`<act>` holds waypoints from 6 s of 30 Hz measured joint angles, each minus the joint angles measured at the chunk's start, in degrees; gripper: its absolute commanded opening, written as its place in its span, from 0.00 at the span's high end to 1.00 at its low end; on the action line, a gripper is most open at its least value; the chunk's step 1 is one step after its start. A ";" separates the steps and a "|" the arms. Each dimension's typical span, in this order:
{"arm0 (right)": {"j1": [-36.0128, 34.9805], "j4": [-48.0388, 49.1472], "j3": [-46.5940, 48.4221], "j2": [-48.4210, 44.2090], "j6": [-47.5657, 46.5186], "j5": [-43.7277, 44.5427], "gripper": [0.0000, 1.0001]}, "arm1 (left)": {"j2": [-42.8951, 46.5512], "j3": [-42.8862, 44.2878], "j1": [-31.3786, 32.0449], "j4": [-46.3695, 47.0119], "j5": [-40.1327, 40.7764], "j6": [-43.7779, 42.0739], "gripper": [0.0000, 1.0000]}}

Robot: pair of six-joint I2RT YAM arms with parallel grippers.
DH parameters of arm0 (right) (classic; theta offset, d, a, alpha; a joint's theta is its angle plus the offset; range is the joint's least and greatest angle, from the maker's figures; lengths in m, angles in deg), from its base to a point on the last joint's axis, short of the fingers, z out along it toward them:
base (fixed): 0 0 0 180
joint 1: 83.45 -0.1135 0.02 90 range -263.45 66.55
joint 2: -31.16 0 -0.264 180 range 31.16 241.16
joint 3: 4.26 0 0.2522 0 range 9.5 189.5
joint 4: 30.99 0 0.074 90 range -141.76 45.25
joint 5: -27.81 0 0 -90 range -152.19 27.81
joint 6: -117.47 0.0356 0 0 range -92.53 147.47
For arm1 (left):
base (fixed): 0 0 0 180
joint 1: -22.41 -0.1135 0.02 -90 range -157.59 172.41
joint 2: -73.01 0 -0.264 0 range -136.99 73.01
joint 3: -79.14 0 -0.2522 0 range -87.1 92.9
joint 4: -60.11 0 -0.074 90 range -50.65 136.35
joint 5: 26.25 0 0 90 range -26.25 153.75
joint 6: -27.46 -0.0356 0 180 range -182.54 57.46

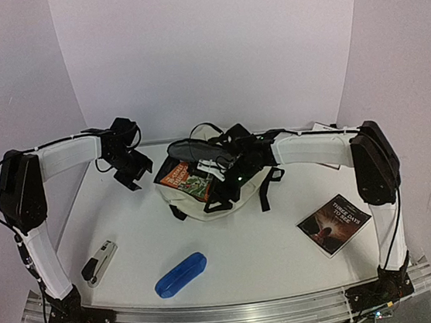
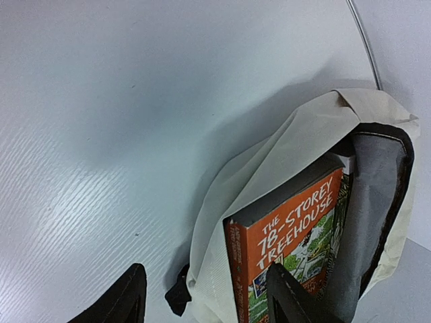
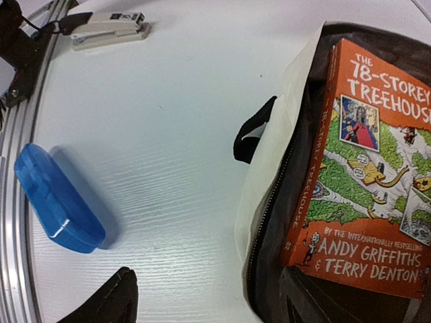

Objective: Pack the student bag
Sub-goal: Adjust the student bag at the center of the board, then pick up the book from the center of the board.

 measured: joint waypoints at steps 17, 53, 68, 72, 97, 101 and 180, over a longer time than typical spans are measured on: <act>-2.07 1.55 4.67 7.75 -0.40 10.82 0.95 | -9.35 2.08 -0.18 5.15 -7.46 -5.32 0.85; 11.60 -5.76 20.03 1.31 12.74 -3.85 0.05 | 2.09 4.61 -1.46 -5.64 -2.37 -10.86 0.08; 40.12 -8.62 21.65 7.68 10.77 24.61 0.11 | 2.09 10.91 -1.53 -7.10 -1.42 -14.33 0.00; 37.39 -7.44 21.63 11.61 8.75 31.07 0.11 | 2.09 10.25 -1.53 -7.10 -1.42 -14.08 0.00; 32.53 26.79 -5.38 12.17 1.39 59.24 0.46 | 6.38 7.26 -1.53 -6.57 -1.84 -14.10 0.00; 31.93 29.24 -6.27 12.03 -0.91 60.26 0.70 | 6.38 7.26 -1.53 -6.60 -1.86 -14.12 0.00; 17.90 -20.94 21.10 -23.99 2.07 -18.81 1.00 | -4.67 23.67 25.15 20.29 -22.61 -92.27 0.25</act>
